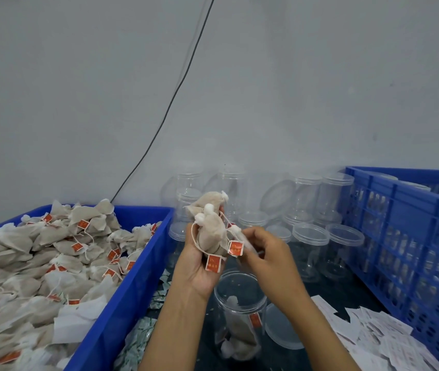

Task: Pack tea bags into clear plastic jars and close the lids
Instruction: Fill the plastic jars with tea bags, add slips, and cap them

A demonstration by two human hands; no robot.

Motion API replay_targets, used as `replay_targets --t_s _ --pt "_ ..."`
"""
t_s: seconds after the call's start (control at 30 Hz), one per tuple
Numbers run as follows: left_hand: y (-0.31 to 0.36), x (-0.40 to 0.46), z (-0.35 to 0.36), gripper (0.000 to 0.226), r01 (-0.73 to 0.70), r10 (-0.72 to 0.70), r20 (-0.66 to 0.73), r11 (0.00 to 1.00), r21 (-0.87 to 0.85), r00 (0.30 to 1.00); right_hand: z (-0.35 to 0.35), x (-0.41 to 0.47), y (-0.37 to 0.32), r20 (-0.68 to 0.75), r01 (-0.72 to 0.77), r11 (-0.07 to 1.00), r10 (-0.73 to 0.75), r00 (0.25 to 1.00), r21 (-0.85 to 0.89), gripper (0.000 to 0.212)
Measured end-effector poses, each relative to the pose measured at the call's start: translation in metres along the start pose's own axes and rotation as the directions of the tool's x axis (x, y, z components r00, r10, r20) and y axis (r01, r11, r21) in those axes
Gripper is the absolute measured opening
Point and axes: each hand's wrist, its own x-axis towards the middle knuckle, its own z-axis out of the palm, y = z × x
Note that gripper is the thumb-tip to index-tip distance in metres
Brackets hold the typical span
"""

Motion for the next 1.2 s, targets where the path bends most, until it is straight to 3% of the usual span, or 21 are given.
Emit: replay_targets --t_s 0.17,0.33,0.43,0.53,0.63,0.7,0.8,0.87,0.93,1.1,1.2 --pt "0.004 0.003 0.000 0.024 -0.215 0.229 -0.015 0.930 0.299 0.973 -0.014 0.004 0.001 -0.241 0.055 0.998 -0.063 0.969 -0.040 0.013" --pt "0.004 0.002 -0.002 0.030 -0.172 0.194 -0.063 0.951 0.255 0.979 -0.018 0.007 0.002 -0.335 -0.029 0.998 0.046 0.941 0.056 0.011" --pt "0.009 0.004 -0.007 0.018 -0.217 0.247 -0.097 0.944 0.247 0.964 -0.019 0.007 0.000 -0.276 -0.072 0.995 0.090 0.957 0.075 0.009" --pt "0.017 0.005 -0.009 0.025 -0.270 0.297 -0.069 0.926 0.264 0.952 -0.021 0.006 -0.004 -0.151 -0.132 0.988 0.143 0.978 0.080 0.006" --pt "0.020 0.004 -0.010 0.026 -0.303 0.340 -0.055 0.891 0.337 0.939 -0.020 0.003 -0.006 0.105 -0.199 0.970 0.214 0.971 -0.140 0.015" --pt "0.019 0.005 -0.009 0.029 -0.303 0.346 -0.033 0.862 0.405 0.938 -0.016 0.001 -0.007 0.163 -0.134 0.965 0.173 0.971 -0.227 0.026" --pt "0.011 0.006 -0.010 0.039 -0.294 0.332 0.032 0.782 0.549 0.943 -0.011 0.000 -0.013 0.022 -0.080 0.997 0.080 0.997 -0.016 0.017" --pt "0.006 0.005 -0.008 0.043 -0.271 0.285 0.080 0.733 0.624 0.955 -0.010 0.002 -0.018 -0.018 -0.121 0.971 0.127 0.992 0.207 0.019" --pt "0.002 0.003 -0.004 0.041 -0.246 0.228 0.115 0.713 0.656 0.967 -0.011 0.004 -0.019 0.017 -0.187 0.928 0.192 0.981 0.323 0.029" --pt "-0.012 0.001 -0.001 0.016 -0.156 0.148 0.072 0.696 0.701 0.986 -0.004 0.003 -0.016 0.028 -0.294 0.846 0.315 0.949 0.444 0.031" --pt "-0.020 0.003 -0.001 0.018 -0.169 0.227 0.015 0.679 0.715 0.974 0.005 0.001 -0.014 0.013 -0.282 0.872 0.302 0.953 0.401 0.037"
